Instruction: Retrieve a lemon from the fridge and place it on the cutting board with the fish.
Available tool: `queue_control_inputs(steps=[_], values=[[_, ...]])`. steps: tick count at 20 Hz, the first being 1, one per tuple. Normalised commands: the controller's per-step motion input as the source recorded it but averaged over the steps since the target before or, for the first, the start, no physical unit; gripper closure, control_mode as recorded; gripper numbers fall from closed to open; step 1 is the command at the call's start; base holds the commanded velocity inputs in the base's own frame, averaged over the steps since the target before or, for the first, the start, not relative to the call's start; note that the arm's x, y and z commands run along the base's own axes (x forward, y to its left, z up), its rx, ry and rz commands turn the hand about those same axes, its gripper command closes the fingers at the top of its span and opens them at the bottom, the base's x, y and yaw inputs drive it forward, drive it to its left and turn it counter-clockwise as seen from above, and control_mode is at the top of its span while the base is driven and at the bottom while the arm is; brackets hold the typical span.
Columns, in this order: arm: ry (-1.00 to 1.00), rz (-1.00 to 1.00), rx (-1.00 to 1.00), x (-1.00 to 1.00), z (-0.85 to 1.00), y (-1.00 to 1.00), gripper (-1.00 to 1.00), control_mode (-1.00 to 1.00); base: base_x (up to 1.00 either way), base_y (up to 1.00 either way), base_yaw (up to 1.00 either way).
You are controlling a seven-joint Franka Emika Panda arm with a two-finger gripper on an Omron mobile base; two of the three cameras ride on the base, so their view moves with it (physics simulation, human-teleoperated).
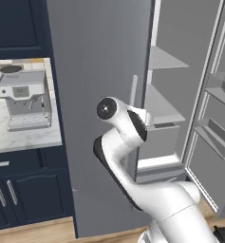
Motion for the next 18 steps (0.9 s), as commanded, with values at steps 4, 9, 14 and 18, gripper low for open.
queue_control_inputs(steps=[4, 9, 14, 18], values=[[0.13, -0.37, -0.05, -0.90, -0.04, 0.80, 1.00, -1.00, 0.00, 0.00, 0.00], [0.02, -0.37, -0.01, -0.53, -0.06, 0.82, -1.00, -1.00, 0.00, 0.00, 0.00], [0.03, -0.17, -0.01, -0.11, 0.00, 0.37, -1.00, -1.00, 0.00, 0.00, 0.00], [0.00, -0.05, 0.00, -0.14, 0.00, 0.39, -1.00, -1.00, 0.00, 0.00, 0.00]])
